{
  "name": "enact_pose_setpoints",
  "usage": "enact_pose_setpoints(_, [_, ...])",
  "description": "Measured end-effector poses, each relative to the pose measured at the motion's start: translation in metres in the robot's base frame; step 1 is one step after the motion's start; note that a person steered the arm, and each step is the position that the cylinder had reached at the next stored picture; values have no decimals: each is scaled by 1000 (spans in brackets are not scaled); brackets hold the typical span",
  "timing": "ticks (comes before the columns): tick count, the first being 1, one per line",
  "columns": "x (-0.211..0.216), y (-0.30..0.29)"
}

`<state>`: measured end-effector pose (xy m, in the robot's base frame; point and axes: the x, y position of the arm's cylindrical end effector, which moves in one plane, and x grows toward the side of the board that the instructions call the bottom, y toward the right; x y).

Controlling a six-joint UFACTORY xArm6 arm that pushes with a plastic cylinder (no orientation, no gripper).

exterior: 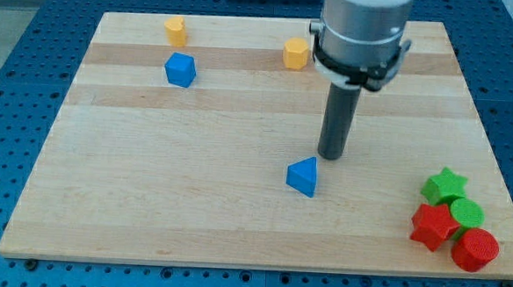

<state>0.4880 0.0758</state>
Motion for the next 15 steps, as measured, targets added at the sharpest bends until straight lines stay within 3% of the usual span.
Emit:
enact_pose_setpoints(2, [48,-45])
enact_pose_setpoints(4, [1,-61])
enact_pose_setpoints(6, [74,-64])
enact_pose_setpoints(7, [89,-55])
enact_pose_setpoints(8, [34,-50])
enact_pose_setpoints(9, [-39,-117])
enact_pose_setpoints(10, [-45,-245])
enact_pose_setpoints(11, [-124,-328])
enact_pose_setpoints(12, [-194,-286])
enact_pose_setpoints(13, [-185,-224])
enact_pose_setpoints(15, [-136,-214])
